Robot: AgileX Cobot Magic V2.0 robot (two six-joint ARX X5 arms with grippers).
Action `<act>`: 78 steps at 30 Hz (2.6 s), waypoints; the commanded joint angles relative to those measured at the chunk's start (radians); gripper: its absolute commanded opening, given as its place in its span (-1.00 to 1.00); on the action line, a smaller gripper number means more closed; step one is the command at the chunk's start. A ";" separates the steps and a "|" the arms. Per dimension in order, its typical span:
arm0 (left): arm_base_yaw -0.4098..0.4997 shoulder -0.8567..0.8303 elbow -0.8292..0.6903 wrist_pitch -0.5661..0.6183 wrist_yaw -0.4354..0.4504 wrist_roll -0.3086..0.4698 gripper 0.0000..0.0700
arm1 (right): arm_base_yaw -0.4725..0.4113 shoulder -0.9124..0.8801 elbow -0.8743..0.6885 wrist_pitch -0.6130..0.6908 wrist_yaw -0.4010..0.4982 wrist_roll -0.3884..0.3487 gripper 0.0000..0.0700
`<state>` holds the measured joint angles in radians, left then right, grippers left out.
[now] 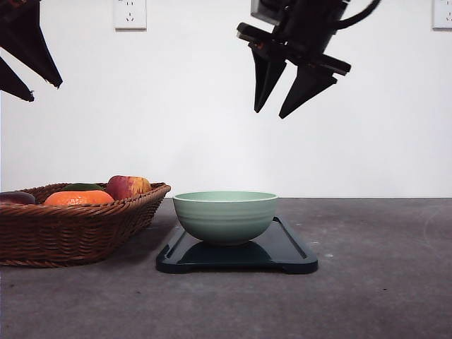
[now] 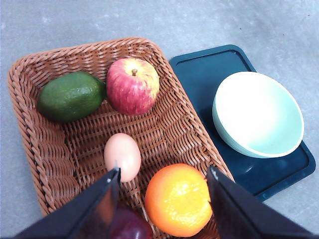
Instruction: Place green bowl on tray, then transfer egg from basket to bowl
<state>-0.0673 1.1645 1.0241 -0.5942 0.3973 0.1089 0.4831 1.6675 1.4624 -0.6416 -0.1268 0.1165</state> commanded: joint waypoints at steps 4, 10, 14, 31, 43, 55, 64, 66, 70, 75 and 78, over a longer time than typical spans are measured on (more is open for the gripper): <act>-0.002 0.013 0.024 0.008 0.008 -0.004 0.00 | 0.004 -0.124 -0.203 0.133 0.005 -0.005 -0.21; -0.002 0.013 0.024 0.003 0.008 -0.087 0.01 | 0.003 -0.316 -0.448 0.243 0.022 -0.027 -0.21; -0.008 0.016 0.036 -0.042 -0.030 -0.154 0.01 | 0.003 -0.414 -0.552 0.253 0.023 -0.027 -0.21; -0.143 0.402 0.381 -0.285 -0.292 -0.181 0.02 | 0.004 -0.448 -0.577 0.331 0.023 -0.019 -0.21; -0.163 0.659 0.426 -0.245 -0.353 -0.208 0.26 | 0.004 -0.448 -0.577 0.330 0.023 -0.019 -0.21; -0.163 0.767 0.426 -0.188 -0.353 -0.208 0.25 | 0.004 -0.448 -0.577 0.330 0.023 -0.019 -0.21; -0.164 0.772 0.426 -0.177 -0.353 -0.208 -0.08 | 0.004 -0.448 -0.577 0.331 0.023 -0.019 -0.21; -0.164 0.772 0.426 -0.178 -0.353 -0.208 -0.22 | 0.004 -0.448 -0.577 0.331 0.023 -0.019 -0.21; -0.164 0.772 0.426 -0.182 -0.353 -0.208 -0.41 | 0.004 -0.448 -0.577 0.330 0.023 -0.019 -0.21; -0.164 0.772 0.426 -0.187 -0.353 -0.208 -0.51 | 0.004 -0.448 -0.577 0.330 0.023 -0.019 -0.21; -0.164 0.772 0.428 -0.195 -0.353 -0.207 -0.51 | 0.004 -0.448 -0.577 0.330 0.023 -0.019 -0.21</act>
<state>-0.2276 1.9087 1.4269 -0.7852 0.0490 -0.0948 0.4809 1.2095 0.8742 -0.3218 -0.1047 0.1013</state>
